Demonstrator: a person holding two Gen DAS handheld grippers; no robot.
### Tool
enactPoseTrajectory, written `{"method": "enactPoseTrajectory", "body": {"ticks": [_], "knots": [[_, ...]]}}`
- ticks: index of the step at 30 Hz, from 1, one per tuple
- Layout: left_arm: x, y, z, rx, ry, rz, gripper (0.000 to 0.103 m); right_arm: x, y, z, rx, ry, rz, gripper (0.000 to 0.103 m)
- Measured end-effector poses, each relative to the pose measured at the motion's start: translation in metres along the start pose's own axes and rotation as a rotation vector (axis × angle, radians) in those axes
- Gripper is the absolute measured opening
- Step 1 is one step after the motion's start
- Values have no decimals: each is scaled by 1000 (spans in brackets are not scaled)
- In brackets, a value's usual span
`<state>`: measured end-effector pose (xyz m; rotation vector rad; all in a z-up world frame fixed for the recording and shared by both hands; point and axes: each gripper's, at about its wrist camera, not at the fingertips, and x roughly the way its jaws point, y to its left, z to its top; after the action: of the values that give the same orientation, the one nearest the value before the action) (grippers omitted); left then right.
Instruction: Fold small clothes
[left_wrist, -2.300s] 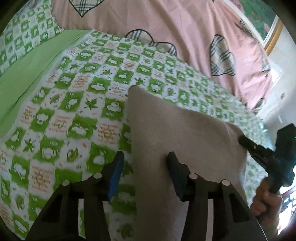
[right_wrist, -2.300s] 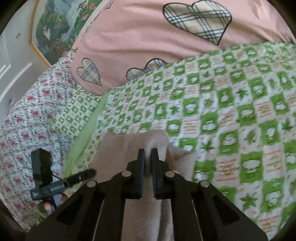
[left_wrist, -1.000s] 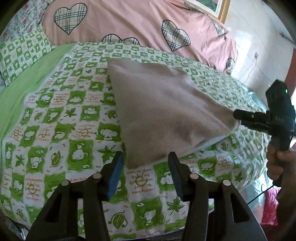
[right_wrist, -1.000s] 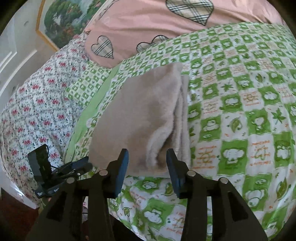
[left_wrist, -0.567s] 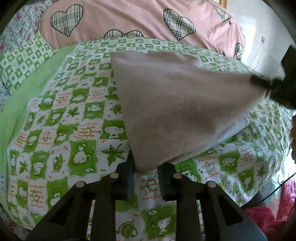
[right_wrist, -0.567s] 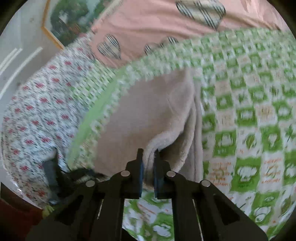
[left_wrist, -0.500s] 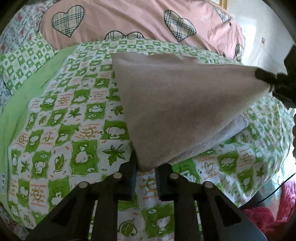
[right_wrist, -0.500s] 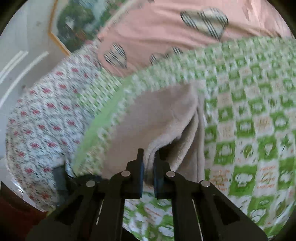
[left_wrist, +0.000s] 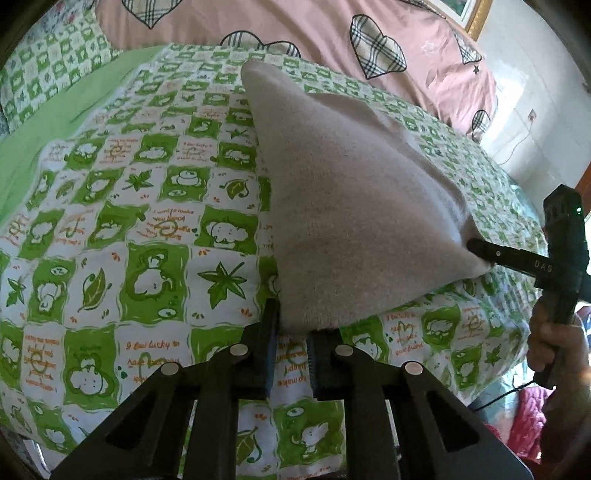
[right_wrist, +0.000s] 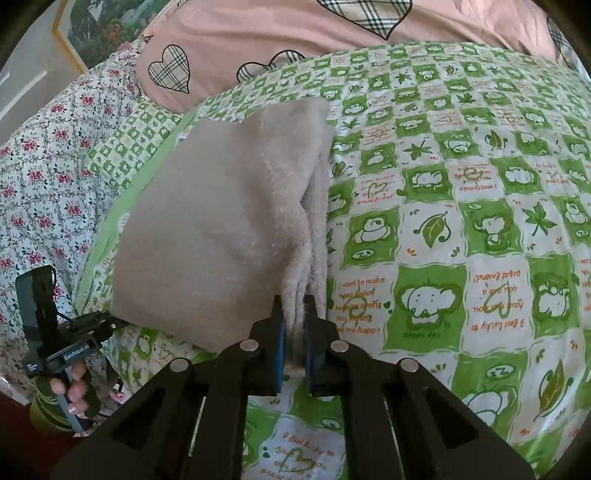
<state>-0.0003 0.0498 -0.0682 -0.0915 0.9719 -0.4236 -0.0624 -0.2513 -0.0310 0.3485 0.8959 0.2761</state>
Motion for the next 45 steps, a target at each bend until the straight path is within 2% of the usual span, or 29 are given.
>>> {"method": "enactPoseTrajectory", "body": {"ticks": [4,7,11,15,18,22,26,29,32,41,45], "knots": [[-15,3,-4,6,8,-41,14,-9,-2,-1,37,-3,28,12],[-38,5,-3,20,-32,-97,14,-25,-3,0,51,-40,25,17],[-52,0,14,33,-94,-127,17,-39,4,15,44,-101,22,22],[-46,-2,36,4,-131,-153,19,-34,20,33,25,-135,48,28],[-39,-6,51,-7,-145,-181,19,-21,35,45,-11,-123,82,28],[-24,-12,72,4,-153,-213,24,5,45,58,-18,-89,92,28],[-6,-14,90,14,-157,-201,24,27,44,72,-31,-66,51,28],[23,-11,97,8,-72,-142,16,51,33,76,-33,-4,-13,28],[36,-10,93,26,-68,-140,15,69,22,73,-53,17,-58,27],[33,-10,88,5,-97,-141,15,72,11,74,-23,-22,-38,26],[25,-9,80,-30,-105,-171,13,62,14,67,-20,-43,-42,28]]}}
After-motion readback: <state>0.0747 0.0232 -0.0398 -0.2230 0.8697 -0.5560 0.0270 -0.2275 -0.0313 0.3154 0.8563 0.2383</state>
